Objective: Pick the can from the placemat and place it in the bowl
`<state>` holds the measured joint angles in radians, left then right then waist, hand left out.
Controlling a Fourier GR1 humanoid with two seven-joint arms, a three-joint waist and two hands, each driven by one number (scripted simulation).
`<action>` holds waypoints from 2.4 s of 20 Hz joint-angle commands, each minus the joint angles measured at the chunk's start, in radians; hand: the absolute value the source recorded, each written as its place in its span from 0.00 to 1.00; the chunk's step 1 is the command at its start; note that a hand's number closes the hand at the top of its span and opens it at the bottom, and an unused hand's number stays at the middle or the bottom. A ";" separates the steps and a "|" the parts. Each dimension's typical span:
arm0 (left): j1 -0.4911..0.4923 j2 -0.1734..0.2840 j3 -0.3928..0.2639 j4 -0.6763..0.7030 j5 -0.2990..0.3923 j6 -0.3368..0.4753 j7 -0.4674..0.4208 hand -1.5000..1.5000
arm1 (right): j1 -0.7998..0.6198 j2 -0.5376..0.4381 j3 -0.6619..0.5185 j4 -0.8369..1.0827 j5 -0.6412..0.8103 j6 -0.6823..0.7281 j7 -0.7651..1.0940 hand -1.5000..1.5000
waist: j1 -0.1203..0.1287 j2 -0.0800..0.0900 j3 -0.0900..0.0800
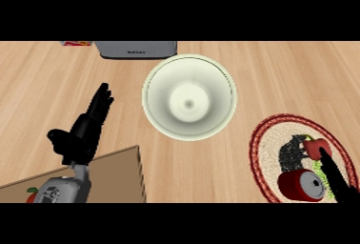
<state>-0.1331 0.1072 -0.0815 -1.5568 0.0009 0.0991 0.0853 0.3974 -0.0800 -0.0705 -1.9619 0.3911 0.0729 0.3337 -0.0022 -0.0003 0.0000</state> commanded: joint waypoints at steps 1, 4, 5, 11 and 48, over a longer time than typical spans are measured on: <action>0.044 -0.028 -0.039 -0.062 -0.052 0.022 0.031 0.50 | -0.018 0.006 0.007 -0.016 -0.010 0.035 0.028 0.00 | 0.000 -0.001 0.000; 0.012 -0.019 0.000 0.020 -0.014 -0.004 -0.033 0.50 | -0.045 -0.066 0.052 0.067 0.049 0.081 -0.082 1.00 | 0.001 0.000 0.000; -0.010 -0.010 0.005 0.015 -0.020 -0.005 -0.014 0.50 | -0.060 -0.053 0.080 0.086 0.089 0.062 -0.088 1.00 | 0.001 0.000 0.000; -0.050 -0.014 0.032 0.045 -0.018 -0.020 0.004 0.50 | -0.002 -0.014 0.145 0.085 0.160 0.013 -0.187 1.00 | -0.003 0.000 0.000; -0.053 -0.042 0.024 0.025 -0.052 0.003 0.019 0.50 | -0.794 -0.115 0.422 -0.482 -0.578 0.407 0.162 1.00 | 0.008 -0.002 -0.003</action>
<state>-0.1642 0.0717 -0.0617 -1.5405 -0.0398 0.0881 0.0983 -0.2377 -0.2492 0.3080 -2.4208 -0.1284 0.5844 0.2674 0.0068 -0.0004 -0.0021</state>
